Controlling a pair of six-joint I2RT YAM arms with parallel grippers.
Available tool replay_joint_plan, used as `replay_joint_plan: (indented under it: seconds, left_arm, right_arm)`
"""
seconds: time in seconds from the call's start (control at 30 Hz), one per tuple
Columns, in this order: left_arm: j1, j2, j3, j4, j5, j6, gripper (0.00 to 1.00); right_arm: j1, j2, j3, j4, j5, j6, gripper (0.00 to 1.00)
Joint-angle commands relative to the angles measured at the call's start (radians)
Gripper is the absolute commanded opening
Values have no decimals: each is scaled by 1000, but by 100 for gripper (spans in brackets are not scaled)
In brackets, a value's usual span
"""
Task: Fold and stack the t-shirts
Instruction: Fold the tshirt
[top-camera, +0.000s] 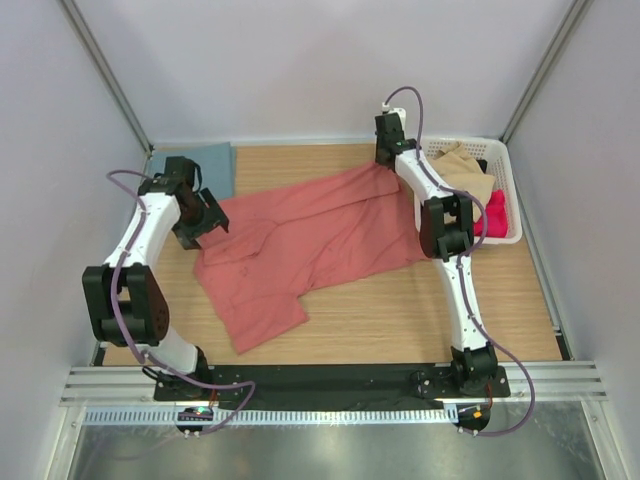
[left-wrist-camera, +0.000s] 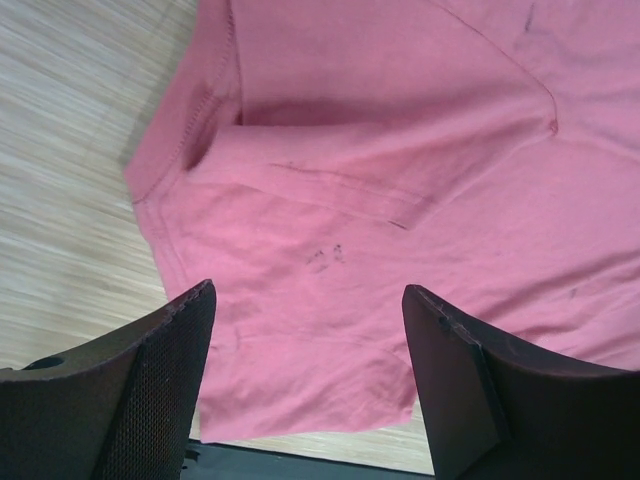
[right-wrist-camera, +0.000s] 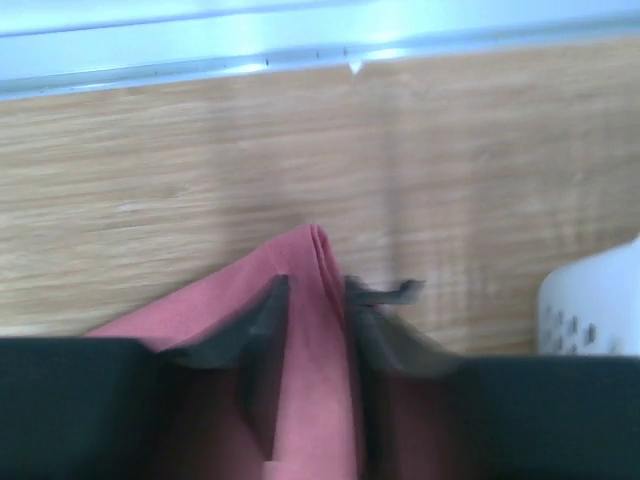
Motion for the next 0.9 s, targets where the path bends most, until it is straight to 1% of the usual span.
replay_joint_plan:
  seconds: [0.0,0.1,0.13,0.2,0.3,0.37,0.47,0.5,0.53,0.57,0.6,0.67,0.7,0.73,0.77,0.8,0.87]
  left_arm:
    - [-38,-45,-8,10,-27,-32,77]
    - [-38,-97,-77,-23,-49,-48,77]
    - [-38,-112,-98,-39,-60,-54,77]
    - [-38,-163,-175,-65,-89,-68,77]
    - [-38,-233,-282,-86,-112,-121,77]
    - [-38,-258,-359,-90,-102,-169,77]
    - [-38,-301,-426,-79,-59,-229,76]
    - [-38,-315,-454,-79,-56,-238,76]
    - [-38,-325,-457,-82,-56,-242,76]
    - [-38,-335,-459,-80,-57,-242,76]
    - [-38,-345,-450,-77,-57,-238,76]
    - [-38,-376,-436,-71,-60,-214,76]
    - [-38,-382,-425,-77,-62,-207,76]
    - [-38,-391,-402,-95,-65,-198,76]
    - [-38,-396,-391,-99,-60,-177,76]
    - [-38,-401,-384,-100,-54,-163,76]
    - [-38,-420,-365,-87,-36,-137,76]
  right_arm:
    - [-3,-29,92,43,-33,-32,42]
    - [-1,-76,102,-21,-56,12,61]
    - [-1,-90,119,-77,-67,53,62]
    - [9,-143,118,-124,-96,93,65]
    - [43,-209,48,-180,-160,127,67]
    - [64,-278,9,-217,-220,156,67]
    - [121,-392,-127,-245,-320,184,67]
    - [162,-421,-219,-239,-364,187,67]
    - [187,-485,-267,-236,-418,186,67]
    - [213,-512,-314,-239,-435,172,66]
    - [247,-547,-404,-250,-447,167,66]
    - [336,-646,-511,-245,-490,161,66]
    - [362,-679,-631,-218,-522,161,66]
    - [411,-709,-692,-201,-552,161,66]
    - [431,-778,-748,-187,-600,161,66]
    - [446,-808,-855,-161,-615,170,67]
    - [495,-889,-957,-124,-642,181,68]
